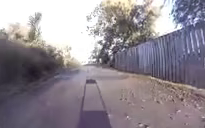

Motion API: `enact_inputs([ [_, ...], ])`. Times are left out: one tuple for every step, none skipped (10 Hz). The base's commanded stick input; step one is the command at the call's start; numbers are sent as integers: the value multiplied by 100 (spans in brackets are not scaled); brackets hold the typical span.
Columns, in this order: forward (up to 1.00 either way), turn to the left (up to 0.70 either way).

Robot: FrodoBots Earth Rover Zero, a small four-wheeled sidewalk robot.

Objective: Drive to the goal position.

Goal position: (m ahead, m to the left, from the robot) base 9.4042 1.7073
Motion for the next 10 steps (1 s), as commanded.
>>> enact_inputs([
  [100,0],
  [100,0],
  [100,0],
  [100,0],
  [100,0],
  [100,0],
  [100,0],
  [100,0],
  [100,0],
  [100,0],
])
